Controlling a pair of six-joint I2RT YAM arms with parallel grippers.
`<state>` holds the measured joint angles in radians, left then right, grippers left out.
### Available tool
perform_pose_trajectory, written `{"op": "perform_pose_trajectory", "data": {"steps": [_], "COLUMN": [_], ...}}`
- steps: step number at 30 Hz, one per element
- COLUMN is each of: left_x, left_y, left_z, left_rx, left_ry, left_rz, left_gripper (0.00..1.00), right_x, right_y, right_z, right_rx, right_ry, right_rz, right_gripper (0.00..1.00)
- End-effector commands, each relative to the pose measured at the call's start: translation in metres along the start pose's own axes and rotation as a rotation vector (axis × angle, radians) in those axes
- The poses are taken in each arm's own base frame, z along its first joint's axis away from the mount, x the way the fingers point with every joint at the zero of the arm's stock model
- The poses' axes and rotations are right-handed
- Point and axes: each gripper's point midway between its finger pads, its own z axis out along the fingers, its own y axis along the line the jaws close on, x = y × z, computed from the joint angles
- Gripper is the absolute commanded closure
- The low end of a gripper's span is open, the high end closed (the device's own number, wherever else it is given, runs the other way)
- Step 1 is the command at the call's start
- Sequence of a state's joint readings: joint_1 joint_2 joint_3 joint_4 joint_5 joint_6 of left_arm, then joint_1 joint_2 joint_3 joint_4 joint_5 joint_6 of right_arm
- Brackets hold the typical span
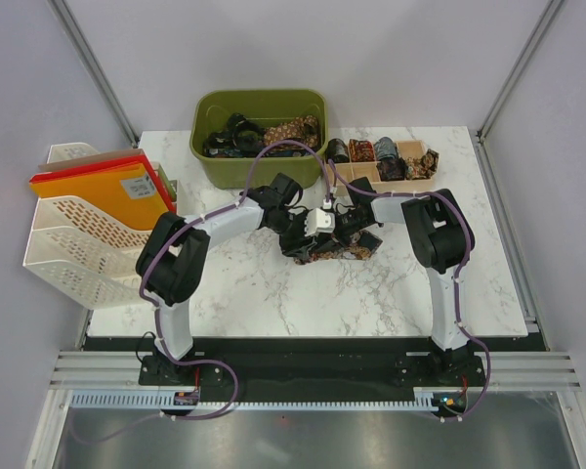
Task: Roll the ties
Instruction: Roll the tie at the center of the board.
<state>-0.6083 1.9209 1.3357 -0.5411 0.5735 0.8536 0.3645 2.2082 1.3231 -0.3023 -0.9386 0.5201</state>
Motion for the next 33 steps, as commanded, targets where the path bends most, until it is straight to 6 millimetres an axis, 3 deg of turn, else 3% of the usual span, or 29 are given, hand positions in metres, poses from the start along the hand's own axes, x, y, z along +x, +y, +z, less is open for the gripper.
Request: {"op": "perform_pose_trajectory", "data": {"steps": [1, 7, 11, 16, 25, 33], "left_x": [-0.041, -0.048, -0.025, -0.002, 0.020, 0.043], "left_y": [0.010, 0.012, 0.012, 0.002, -0.007, -0.015], "left_z": [-0.004, 0.017, 0.035, 0.040, 0.045, 0.053], "left_rx": [-0.012, -0.009, 0.007, 0.054, 0.103, 0.164], "left_ry": [-0.101, -0.060, 0.021, 0.101, 0.199, 0.293], "left_rz": [0.067, 0.048, 0.006, -0.028, -0.048, -0.072], "left_gripper": [0.49, 0.56, 0.57, 0.58, 0.66, 0.69], "right_x": [0.008, 0.009, 0.008, 0.000, -0.014, -0.009], "right_y": [-0.076, -0.074, -0.066, -0.044, -0.007, 0.002], "right_z": [0.019, 0.020, 0.021, 0.017, -0.011, -0.034], "right_rx": [0.273, 0.258, 0.222, 0.149, 0.044, 0.029], "right_ry": [-0.020, -0.014, -0.013, -0.034, -0.084, -0.086], "right_rz": [0.022, 0.032, 0.039, 0.033, 0.036, 0.041], "right_gripper": [1.00, 1.00, 1.00, 1.00, 0.75, 0.69]}}
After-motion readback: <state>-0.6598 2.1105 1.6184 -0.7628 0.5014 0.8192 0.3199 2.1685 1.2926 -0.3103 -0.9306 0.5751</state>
